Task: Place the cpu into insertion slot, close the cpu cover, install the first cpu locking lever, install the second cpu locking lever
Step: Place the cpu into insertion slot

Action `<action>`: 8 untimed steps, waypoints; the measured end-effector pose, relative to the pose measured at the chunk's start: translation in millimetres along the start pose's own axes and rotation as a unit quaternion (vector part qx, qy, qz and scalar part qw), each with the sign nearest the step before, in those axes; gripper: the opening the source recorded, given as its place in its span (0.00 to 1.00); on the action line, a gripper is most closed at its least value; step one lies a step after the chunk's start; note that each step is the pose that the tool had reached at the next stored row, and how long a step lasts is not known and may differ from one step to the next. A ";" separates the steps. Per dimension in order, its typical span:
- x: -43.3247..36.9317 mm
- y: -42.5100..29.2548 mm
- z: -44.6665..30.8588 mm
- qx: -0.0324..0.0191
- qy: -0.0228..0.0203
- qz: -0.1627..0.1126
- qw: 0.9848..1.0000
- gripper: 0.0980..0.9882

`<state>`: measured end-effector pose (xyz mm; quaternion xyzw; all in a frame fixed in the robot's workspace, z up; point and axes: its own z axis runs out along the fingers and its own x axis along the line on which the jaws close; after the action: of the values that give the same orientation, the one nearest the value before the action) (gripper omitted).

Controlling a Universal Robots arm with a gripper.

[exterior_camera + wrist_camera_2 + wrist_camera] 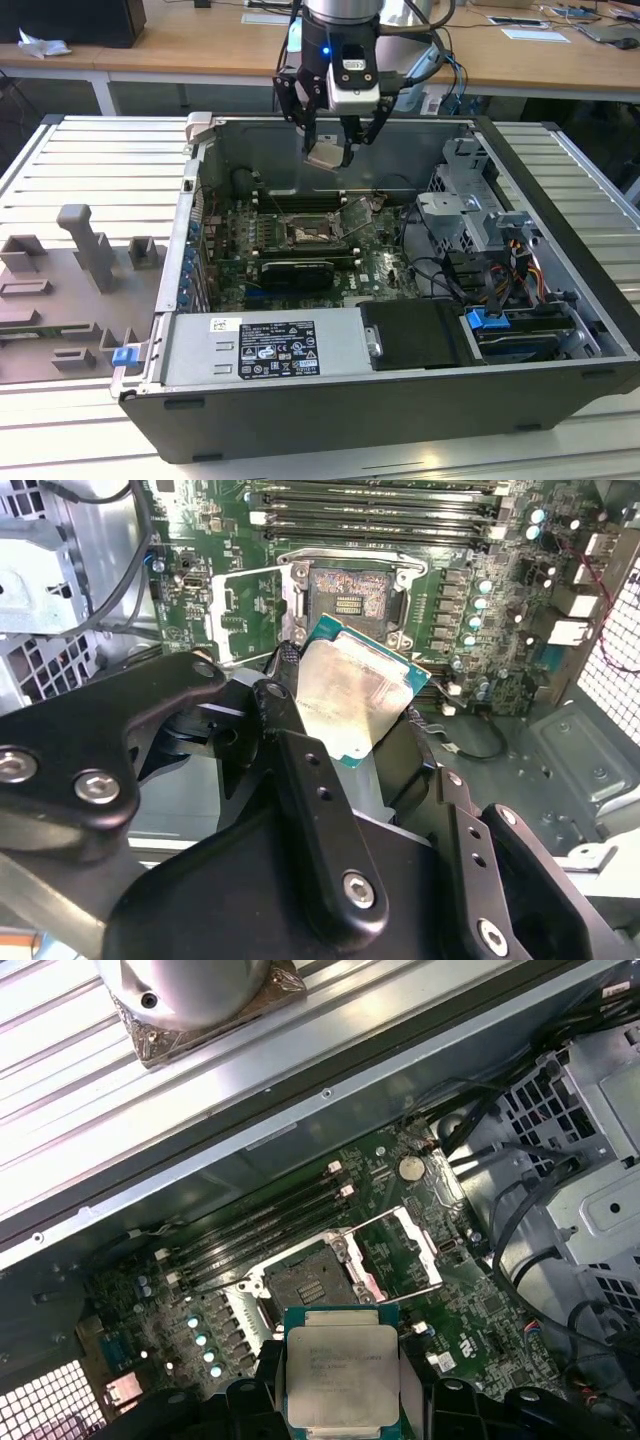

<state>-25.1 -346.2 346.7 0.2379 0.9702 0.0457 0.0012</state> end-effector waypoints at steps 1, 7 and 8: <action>0.0 -0.1 0.9 0.000 -0.001 0.008 1.000 0.50; -0.1 -0.3 3.7 0.000 -0.004 0.039 0.999 0.50; -0.1 -0.4 4.1 0.000 -0.004 0.044 0.999 0.50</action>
<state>-25.1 -346.2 342.6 0.2801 0.9589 0.0450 0.0034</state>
